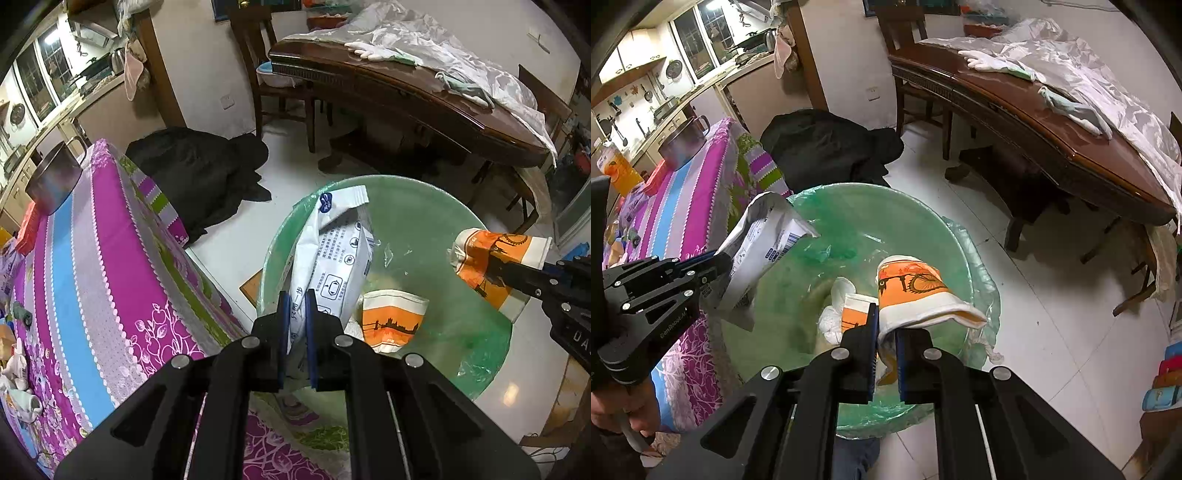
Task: Collect trash
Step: 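Open both grippers to drop the wrapper and cup into the basin, then move both open grippers back toward the table items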
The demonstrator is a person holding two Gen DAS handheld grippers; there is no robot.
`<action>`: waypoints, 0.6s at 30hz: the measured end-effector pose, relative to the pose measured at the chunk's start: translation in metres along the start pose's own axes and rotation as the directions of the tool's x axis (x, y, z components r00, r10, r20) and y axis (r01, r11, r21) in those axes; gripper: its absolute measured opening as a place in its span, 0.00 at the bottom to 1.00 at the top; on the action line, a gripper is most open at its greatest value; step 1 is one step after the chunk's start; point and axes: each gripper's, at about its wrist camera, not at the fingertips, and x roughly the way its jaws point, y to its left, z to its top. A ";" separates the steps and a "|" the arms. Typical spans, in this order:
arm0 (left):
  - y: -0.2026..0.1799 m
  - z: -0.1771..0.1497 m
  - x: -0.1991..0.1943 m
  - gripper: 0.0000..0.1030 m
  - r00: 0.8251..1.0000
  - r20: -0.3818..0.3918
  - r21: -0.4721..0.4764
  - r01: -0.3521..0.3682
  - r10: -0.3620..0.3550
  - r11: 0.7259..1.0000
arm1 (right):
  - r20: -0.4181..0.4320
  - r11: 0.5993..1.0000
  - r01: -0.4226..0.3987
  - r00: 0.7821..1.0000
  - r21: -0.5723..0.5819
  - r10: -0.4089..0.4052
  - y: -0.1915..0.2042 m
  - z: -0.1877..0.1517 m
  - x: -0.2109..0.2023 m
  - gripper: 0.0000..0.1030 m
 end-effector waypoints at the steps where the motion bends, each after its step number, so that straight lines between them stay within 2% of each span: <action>1: 0.001 0.001 0.000 0.27 1.000 0.000 -0.004 0.000 0.000 1.000 | 0.002 1.000 -0.002 1.000 0.001 0.002 0.000 0.000 -0.001 0.17; 2: 0.002 0.001 -0.002 0.38 1.000 0.006 -0.013 -0.003 0.003 1.000 | 0.008 1.000 -0.001 1.000 0.003 0.001 0.000 0.000 -0.002 0.22; 3: 0.004 0.001 -0.003 0.53 1.000 0.014 -0.019 -0.006 0.006 1.000 | 0.016 1.000 0.000 1.000 0.005 0.000 -0.001 0.000 -0.004 0.28; 4: 0.006 0.002 -0.005 0.55 1.000 0.024 -0.025 -0.008 0.009 1.000 | 0.024 1.000 -0.002 1.000 0.007 0.002 0.000 0.000 -0.007 0.29; 18: 0.019 -0.007 -0.023 0.55 0.999 0.052 -0.036 0.011 -0.009 0.999 | 0.080 1.000 -0.013 0.997 -0.002 0.013 0.010 -0.004 -0.028 0.29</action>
